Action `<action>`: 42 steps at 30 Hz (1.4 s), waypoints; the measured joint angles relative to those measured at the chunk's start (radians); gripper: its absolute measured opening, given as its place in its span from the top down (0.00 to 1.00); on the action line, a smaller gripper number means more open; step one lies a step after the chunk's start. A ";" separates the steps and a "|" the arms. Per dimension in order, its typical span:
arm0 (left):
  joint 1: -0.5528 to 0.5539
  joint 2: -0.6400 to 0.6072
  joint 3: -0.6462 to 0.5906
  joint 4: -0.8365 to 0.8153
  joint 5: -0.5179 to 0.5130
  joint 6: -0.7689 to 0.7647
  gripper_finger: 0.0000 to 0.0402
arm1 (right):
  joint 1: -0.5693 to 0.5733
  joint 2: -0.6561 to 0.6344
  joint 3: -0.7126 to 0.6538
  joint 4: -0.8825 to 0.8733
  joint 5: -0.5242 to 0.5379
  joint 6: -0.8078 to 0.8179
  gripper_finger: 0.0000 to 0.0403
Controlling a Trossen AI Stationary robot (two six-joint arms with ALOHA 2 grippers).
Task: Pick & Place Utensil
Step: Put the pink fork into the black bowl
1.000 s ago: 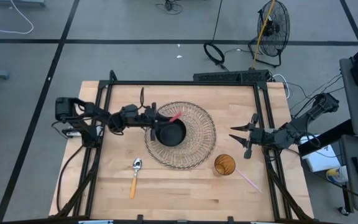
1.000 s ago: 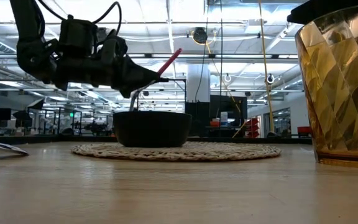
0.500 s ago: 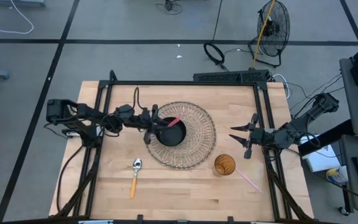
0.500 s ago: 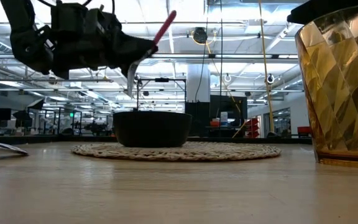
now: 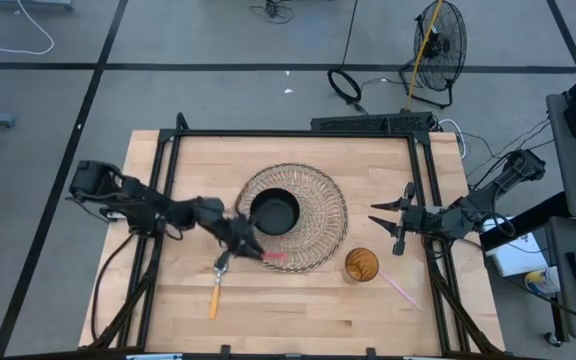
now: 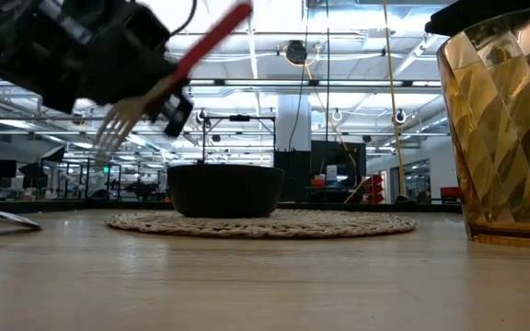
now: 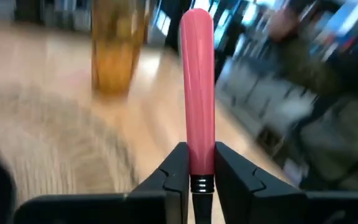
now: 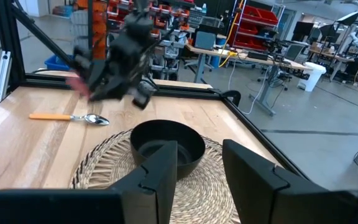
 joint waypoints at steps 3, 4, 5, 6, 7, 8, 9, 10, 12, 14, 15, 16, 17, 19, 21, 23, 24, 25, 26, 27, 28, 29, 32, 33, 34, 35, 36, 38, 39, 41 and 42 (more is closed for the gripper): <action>-0.070 0.000 0.000 -0.130 -0.111 0.006 0.88 | 0.000 0.000 0.000 0.000 0.000 -0.001 0.68; -0.087 0.000 0.000 -0.147 -0.137 0.007 0.88 | 0.000 0.000 0.000 0.000 0.000 -0.002 0.68; -0.102 0.000 0.000 -0.155 -0.156 0.007 0.88 | 0.000 0.000 0.000 0.000 0.000 -0.006 0.68; -0.114 0.000 0.000 -0.156 -0.177 0.008 0.87 | 0.000 0.000 0.000 0.000 0.000 -0.010 0.68; -0.122 0.000 0.000 -0.150 -0.199 0.011 0.86 | 0.000 0.000 0.000 0.000 0.000 -0.015 0.68; -0.127 0.000 0.000 -0.139 -0.218 0.017 0.85 | 0.000 0.000 0.000 0.000 0.000 -0.020 0.68; -0.127 0.000 0.000 -0.122 -0.233 0.030 0.85 | 0.000 0.000 0.000 0.000 0.000 -0.024 0.68; -0.126 -0.007 0.000 -0.104 -0.248 0.048 0.85 | 0.000 0.000 0.000 0.000 0.000 -0.026 0.68; -0.117 -0.016 0.000 -0.031 -0.277 0.093 0.85 | -0.001 0.000 0.000 0.000 0.000 -0.025 0.68; -0.095 -0.026 0.000 0.048 -0.299 0.149 0.87 | -0.001 0.000 0.000 0.000 0.000 -0.025 0.68; -0.081 -0.030 0.000 0.096 -0.313 0.175 0.88 | -0.001 0.000 0.000 0.000 0.000 -0.025 0.68; -0.064 -0.033 0.000 0.147 -0.324 0.199 0.88 | -0.001 0.000 0.000 0.000 0.000 -0.021 0.68; -0.045 -0.034 0.000 0.190 -0.339 0.224 0.88 | -0.001 0.000 0.000 0.000 0.000 -0.017 0.68; 0.002 -0.034 0.001 0.218 -0.393 0.251 0.87 | -0.001 0.000 0.000 0.000 0.000 -0.006 0.68; 0.055 -0.025 0.000 0.210 -0.437 0.256 0.85 | -0.001 0.000 0.000 0.000 0.000 0.002 0.68; 0.108 0.000 0.000 0.225 -0.454 0.247 0.83 | -0.001 0.000 0.000 0.000 0.000 0.003 0.68; 0.132 0.010 0.000 0.226 -0.453 0.243 0.83 | -0.001 0.000 0.000 0.000 0.000 0.003 0.68; 0.155 0.017 0.000 0.230 -0.453 0.234 0.83 | -0.001 0.000 0.000 0.000 0.000 0.002 0.68; 0.177 0.027 0.000 0.249 -0.448 0.224 0.83 | -0.001 0.000 0.000 0.000 0.000 0.002 0.68; 0.199 0.040 0.000 0.270 -0.439 0.218 0.84 | -0.001 0.000 0.000 0.000 0.000 0.000 0.68; 0.218 0.053 0.000 0.282 -0.431 0.209 0.85 | -0.001 0.000 0.000 0.000 0.000 -0.002 0.68; 0.237 0.064 0.000 0.282 -0.419 0.197 0.86 | -0.001 0.000 0.000 0.000 0.000 -0.003 0.68; 0.289 0.098 0.000 0.288 -0.394 0.166 0.88 | -0.001 0.000 0.000 0.000 0.000 -0.003 0.68; 0.304 0.110 0.000 0.285 -0.389 0.150 0.87 | -0.001 0.000 0.000 0.000 -0.001 -0.004 0.68; 0.317 0.124 0.000 0.279 -0.387 0.134 0.86 | -0.001 0.000 0.000 0.000 -0.001 -0.004 0.68; 0.328 0.138 0.000 0.273 -0.387 0.116 0.85 | -0.001 0.000 0.000 0.000 -0.001 -0.005 0.68; 0.337 0.153 0.000 0.274 -0.386 0.100 0.83 | -0.001 0.000 0.000 0.000 -0.001 -0.006 0.68; 0.348 0.174 0.000 0.282 -0.381 0.079 0.82 | -0.001 0.000 0.000 0.000 -0.001 -0.006 0.68; 0.350 0.180 0.000 0.284 -0.380 0.077 0.81 | -0.001 0.000 0.000 0.000 -0.001 -0.008 0.68; 0.354 0.186 0.000 0.285 -0.378 0.071 0.82 | -0.001 0.000 0.000 0.000 -0.001 -0.011 0.68; 0.356 0.187 0.000 0.284 -0.377 0.071 0.83 | -0.001 0.000 0.000 0.000 -0.001 -0.014 0.68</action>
